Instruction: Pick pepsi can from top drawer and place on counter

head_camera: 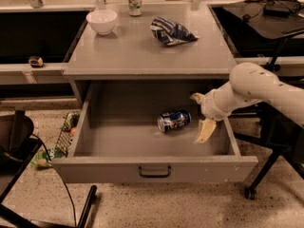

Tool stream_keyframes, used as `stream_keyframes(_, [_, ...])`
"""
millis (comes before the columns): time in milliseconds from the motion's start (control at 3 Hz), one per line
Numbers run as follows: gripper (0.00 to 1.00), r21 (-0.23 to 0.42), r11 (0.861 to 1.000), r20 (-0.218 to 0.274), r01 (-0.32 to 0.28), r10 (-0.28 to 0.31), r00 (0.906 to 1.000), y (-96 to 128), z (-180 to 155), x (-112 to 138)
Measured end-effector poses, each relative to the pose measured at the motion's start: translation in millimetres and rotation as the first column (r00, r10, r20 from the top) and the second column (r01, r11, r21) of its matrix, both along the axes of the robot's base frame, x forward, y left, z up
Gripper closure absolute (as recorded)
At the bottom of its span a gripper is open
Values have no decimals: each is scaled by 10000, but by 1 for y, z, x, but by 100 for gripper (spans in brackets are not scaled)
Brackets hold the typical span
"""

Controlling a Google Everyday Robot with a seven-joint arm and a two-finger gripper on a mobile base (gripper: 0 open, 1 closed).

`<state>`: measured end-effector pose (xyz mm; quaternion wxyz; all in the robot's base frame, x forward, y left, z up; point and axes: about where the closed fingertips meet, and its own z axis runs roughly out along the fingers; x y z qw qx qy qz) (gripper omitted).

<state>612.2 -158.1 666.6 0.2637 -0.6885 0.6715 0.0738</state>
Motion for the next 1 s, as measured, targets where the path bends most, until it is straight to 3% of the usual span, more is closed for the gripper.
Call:
stream_keyframes(667, [0,415,9980,-190,-469,477,9987,32,-28,22])
stream_keyframes(1000, [18,734,9952,-370,-649,678,9970,45,-36,27])
